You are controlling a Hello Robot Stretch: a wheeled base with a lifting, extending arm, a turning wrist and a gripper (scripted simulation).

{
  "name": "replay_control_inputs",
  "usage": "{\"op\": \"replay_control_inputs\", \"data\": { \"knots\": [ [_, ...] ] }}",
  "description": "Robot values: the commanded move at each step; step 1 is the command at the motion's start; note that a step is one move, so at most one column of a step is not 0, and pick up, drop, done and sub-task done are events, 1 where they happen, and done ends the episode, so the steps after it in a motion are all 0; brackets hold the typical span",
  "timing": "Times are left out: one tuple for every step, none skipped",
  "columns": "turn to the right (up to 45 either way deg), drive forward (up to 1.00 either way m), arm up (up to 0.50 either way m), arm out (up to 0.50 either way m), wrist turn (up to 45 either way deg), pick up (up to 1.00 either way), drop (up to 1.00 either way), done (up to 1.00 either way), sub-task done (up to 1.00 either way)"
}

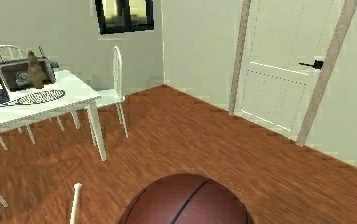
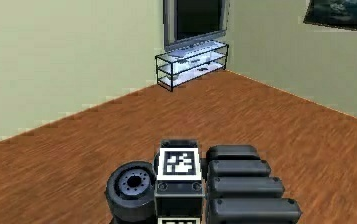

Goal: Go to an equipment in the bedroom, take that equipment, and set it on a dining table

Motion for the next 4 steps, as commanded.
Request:
{"op": "replay_control_inputs", "data": {
  "knots": [
    [0.0, 1.0, 0.0, 0.0, 0.0, 0.0, 0.0, 0.0, 0.0],
    [0.0, 0.3, 0.0, 0.0, 0.0, 0.0, 0.0, 0.0, 0.0],
    [-39.0, 0.0, 0.0, 0.0, 0.0, 0.0, 0.0, 0.0, 0.0],
    [0.0, 0.5, 0.0, 0.0, 0.0, 0.0, 0.0, 0.0, 0.0]
  ]
}}
